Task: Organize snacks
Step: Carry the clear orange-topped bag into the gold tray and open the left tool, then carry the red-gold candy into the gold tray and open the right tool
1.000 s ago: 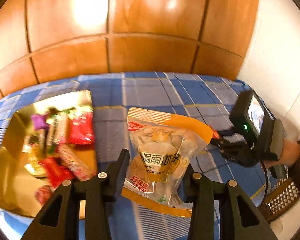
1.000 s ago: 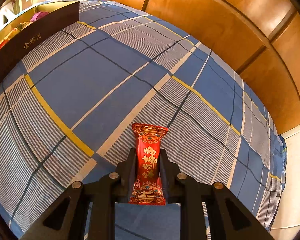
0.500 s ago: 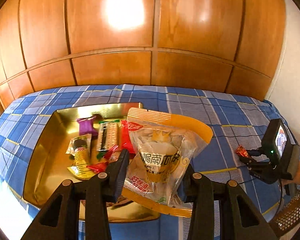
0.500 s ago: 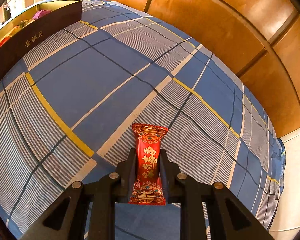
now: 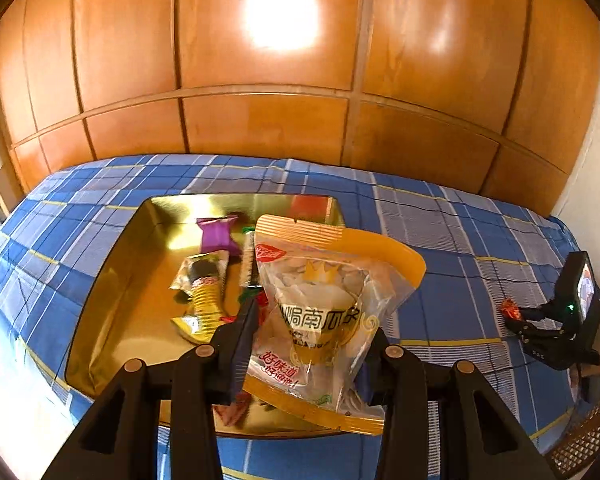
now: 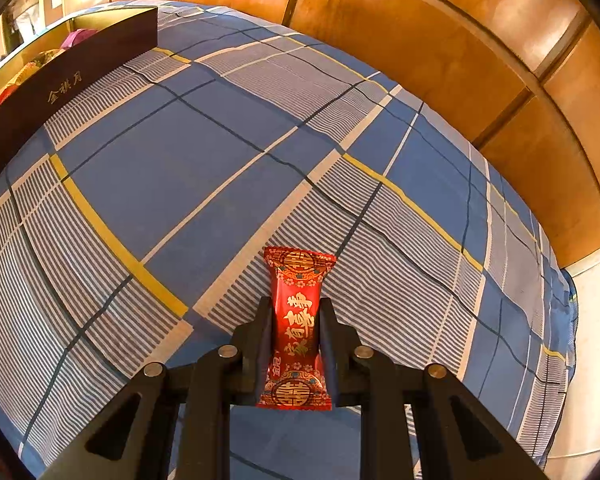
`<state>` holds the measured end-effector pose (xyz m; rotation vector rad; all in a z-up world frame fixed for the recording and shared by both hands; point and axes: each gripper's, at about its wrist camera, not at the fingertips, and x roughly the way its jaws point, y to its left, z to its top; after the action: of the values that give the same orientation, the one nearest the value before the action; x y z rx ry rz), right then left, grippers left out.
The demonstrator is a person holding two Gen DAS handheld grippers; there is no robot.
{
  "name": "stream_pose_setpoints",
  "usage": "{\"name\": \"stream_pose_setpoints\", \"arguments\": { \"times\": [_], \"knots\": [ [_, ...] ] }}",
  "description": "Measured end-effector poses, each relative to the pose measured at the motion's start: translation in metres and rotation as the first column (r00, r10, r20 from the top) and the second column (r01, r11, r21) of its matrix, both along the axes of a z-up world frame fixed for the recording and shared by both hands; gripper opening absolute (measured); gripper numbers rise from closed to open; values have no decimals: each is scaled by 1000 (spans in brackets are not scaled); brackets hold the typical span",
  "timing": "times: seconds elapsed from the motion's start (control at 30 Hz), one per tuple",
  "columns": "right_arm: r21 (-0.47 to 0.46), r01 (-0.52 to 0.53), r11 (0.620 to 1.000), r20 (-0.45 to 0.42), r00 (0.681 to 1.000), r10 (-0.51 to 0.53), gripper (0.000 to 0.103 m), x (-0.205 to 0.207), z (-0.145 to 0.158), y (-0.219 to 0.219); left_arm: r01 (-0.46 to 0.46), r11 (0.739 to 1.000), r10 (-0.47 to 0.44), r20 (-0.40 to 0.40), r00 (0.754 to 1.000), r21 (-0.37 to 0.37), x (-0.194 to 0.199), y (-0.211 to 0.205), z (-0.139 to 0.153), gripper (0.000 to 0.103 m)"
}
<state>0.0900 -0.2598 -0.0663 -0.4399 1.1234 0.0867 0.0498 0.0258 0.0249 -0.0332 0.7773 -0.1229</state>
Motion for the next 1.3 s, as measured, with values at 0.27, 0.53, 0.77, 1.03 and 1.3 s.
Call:
{"name": "stream_pose_setpoints", "arguments": {
  "times": [0.27, 0.53, 0.77, 1.03, 1.3],
  "knots": [
    [-1, 1, 1000, -1, 1000, -1, 22, -1, 0, 1, -81, 997, 81, -39, 996, -5, 1, 39, -15, 42],
    [-5, 1, 1000, -4, 1000, -1, 22, 0, 0, 1, -208, 975, 201, -90, 975, -77, 5, 103, -27, 43],
    [-13, 4, 1000, -2, 1000, -4, 22, -1, -1, 1, -199, 977, 185, -166, 969, -72, 29, 102, -56, 44],
    [-10, 10, 1000, -2, 1000, -10, 21, -1, -4, -2, -205, 978, 194, -180, 964, -48, 28, 94, -68, 49],
    [38, 50, 998, 10, 999, -50, 21, 2, 13, 10, -234, 972, 233, -67, 970, -11, 10, 93, -41, 61]
  ]
}}
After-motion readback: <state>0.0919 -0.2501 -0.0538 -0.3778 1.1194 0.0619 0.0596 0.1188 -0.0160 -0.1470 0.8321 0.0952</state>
